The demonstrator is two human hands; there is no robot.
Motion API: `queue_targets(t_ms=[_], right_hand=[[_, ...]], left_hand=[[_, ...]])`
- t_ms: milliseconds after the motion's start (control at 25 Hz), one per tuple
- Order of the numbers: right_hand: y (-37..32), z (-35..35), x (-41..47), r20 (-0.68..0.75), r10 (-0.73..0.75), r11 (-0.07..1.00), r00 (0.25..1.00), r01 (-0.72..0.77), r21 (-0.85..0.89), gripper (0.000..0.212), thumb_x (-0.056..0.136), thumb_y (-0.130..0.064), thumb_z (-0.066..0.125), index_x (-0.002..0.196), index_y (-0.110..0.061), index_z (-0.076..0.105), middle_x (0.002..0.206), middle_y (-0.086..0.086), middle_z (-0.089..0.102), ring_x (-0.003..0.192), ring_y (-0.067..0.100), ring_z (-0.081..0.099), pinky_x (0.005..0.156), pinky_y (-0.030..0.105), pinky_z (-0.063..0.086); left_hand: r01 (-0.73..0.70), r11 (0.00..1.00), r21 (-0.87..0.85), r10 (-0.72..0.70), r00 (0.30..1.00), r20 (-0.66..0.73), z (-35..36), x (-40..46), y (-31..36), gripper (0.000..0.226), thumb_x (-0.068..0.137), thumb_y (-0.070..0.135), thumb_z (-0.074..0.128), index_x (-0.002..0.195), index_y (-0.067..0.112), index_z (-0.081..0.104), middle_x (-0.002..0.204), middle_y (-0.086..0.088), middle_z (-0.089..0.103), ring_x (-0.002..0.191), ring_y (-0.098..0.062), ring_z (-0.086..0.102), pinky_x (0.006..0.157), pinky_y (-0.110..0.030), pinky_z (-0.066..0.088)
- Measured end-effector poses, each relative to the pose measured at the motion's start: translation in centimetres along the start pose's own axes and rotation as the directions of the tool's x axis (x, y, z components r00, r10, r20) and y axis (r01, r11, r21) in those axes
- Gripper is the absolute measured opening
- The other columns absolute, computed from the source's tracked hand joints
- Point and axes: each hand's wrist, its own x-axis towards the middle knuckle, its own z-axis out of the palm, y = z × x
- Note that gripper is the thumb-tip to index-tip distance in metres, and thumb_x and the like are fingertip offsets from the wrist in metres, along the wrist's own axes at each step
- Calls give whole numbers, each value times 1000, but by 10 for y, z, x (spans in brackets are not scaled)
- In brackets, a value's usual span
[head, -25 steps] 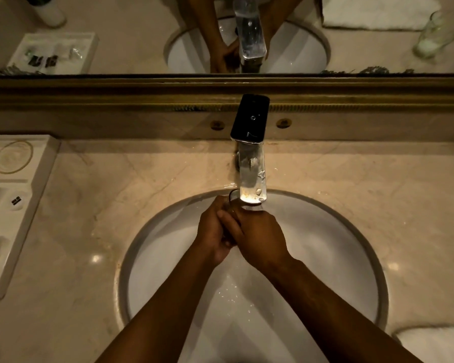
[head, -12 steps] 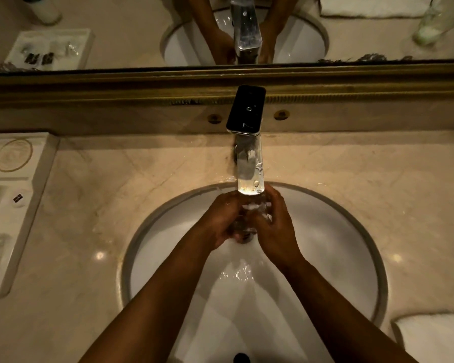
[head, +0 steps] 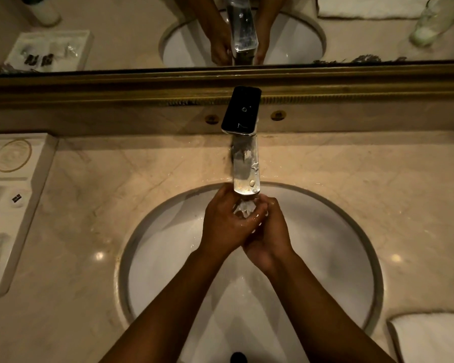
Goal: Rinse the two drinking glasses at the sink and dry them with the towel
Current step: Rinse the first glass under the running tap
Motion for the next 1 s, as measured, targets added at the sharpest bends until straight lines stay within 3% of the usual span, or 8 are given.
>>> queue_targets(t_ms=[120, 240, 400, 480, 640, 800, 920, 1000], right_hand=[[9, 5, 0, -13, 7, 997, 1000, -6, 81, 37, 91, -39, 60, 120, -18, 70, 112, 9, 76, 106, 22, 70, 80, 33, 57], [17, 6, 7, -42, -129, 991, 991, 126, -49, 40, 93, -45, 54, 125, -22, 63, 114, 9, 74, 108, 27, 69, 78, 35, 54], [26, 2, 6, -1, -373, 859, 928, 345, -378, 25, 101, -44, 46, 125, -39, 51, 115, 3, 69, 102, 27, 69, 73, 39, 53], [24, -2, 3, 76, -439, 778, 895, 421, -467, 26, 104, -38, 45, 128, -45, 48, 121, -8, 65, 105, 13, 67, 76, 25, 58], [19, -2, 1, 202, -448, 696, 871, 482, -532, 43, 99, -21, 58, 133, -43, 42, 123, -18, 57, 107, 2, 61, 67, 11, 54], [19, 13, 4, 29, -575, 669, 817, 491, -558, 25, 104, -22, 49, 128, -22, 58, 111, -8, 66, 90, -1, 66, 58, 6, 49], [20, 15, 13, -87, -535, 757, 840, 431, -490, 26, 105, -30, 46, 115, -26, 69, 106, -3, 74, 94, 10, 71, 78, 27, 57], [15, 9, 17, -91, -375, 858, 923, 308, -410, 27, 99, -40, 48, 111, -30, 70, 108, 0, 75, 96, 18, 73, 82, 41, 60]], left_hand=[[168, 984, -53, -173, 980, -102, 5, 3, 4, 20, 91, 28, 72, 111, 25, 71, 104, 4, 75, 95, -11, 71, 83, -37, 61], [295, 946, -133, -310, 945, -107, 8, 7, 7, 10, 98, 19, 64, 103, 23, 71, 96, 4, 75, 90, -9, 71, 76, -21, 55], [621, 715, -322, -626, 773, 102, 1, 16, 9, 14, 98, 27, 62, 93, 20, 72, 91, -5, 78, 83, -21, 75, 75, -35, 61], [709, 617, -342, -662, 703, 261, -7, 18, 9, 18, 90, 33, 72, 102, 20, 73, 94, -7, 79, 83, -25, 76, 71, -39, 63], [585, 726, -362, -581, 803, 131, -8, 14, 3, 14, 96, 33, 65, 100, 22, 72, 95, -3, 78, 88, -27, 76, 65, -39, 61], [476, 805, -354, -521, 853, -37, 5, 1, -2, 28, 104, 21, 45, 89, 28, 67, 89, 0, 74, 88, -22, 72, 82, -53, 62], [433, 834, -342, -486, 870, -81, 11, -6, -5, 29, 108, 26, 40, 91, 38, 60, 95, 4, 71, 91, -17, 71, 86, -53, 61], [384, 867, -319, -416, 909, -37, 5, -10, -7, 25, 108, 25, 40, 99, 40, 59, 102, 4, 71, 93, -8, 69, 88, -33, 60]])
